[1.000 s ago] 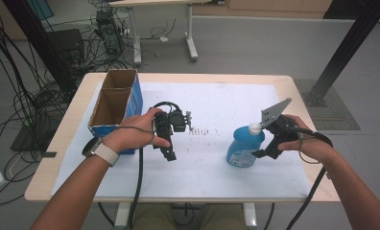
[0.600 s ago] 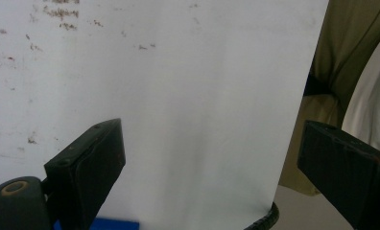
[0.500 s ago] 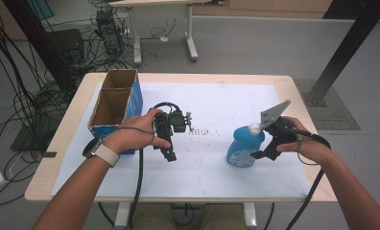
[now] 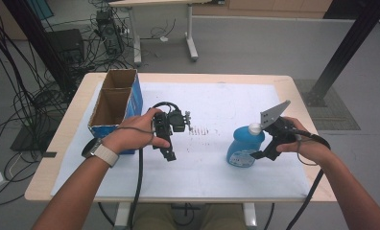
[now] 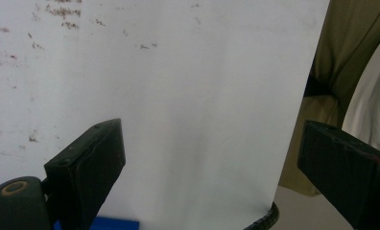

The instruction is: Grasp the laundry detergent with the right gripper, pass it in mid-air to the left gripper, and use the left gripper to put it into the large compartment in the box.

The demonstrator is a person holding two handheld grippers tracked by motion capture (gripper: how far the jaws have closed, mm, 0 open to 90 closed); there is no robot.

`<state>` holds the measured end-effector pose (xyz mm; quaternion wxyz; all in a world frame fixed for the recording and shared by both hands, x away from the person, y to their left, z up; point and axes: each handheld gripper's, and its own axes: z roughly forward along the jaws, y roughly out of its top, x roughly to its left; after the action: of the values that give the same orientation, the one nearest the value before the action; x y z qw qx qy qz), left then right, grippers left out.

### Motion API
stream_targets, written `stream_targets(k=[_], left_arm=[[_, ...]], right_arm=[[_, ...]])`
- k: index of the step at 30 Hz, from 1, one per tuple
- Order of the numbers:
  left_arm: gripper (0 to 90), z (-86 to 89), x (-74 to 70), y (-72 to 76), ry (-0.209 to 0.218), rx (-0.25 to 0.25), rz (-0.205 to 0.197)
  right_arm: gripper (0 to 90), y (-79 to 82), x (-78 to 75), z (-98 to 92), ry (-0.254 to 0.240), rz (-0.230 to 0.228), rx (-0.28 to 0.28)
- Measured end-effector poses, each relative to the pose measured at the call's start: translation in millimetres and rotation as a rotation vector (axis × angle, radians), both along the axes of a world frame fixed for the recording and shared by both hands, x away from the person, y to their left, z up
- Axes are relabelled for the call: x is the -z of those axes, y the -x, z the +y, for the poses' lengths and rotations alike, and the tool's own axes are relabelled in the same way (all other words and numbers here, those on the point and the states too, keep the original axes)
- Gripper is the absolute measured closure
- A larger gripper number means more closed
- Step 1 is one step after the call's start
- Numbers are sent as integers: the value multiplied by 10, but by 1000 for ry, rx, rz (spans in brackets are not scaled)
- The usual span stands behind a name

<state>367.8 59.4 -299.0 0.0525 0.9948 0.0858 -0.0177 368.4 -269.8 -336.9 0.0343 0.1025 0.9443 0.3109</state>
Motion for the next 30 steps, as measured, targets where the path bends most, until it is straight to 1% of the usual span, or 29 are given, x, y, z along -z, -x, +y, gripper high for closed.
stream_targets(k=[30], left_arm=[[97, 24, -4, -4, 7, -7, 0]], right_arm=[[64, -5, -8, 8, 8, 3, -1]])
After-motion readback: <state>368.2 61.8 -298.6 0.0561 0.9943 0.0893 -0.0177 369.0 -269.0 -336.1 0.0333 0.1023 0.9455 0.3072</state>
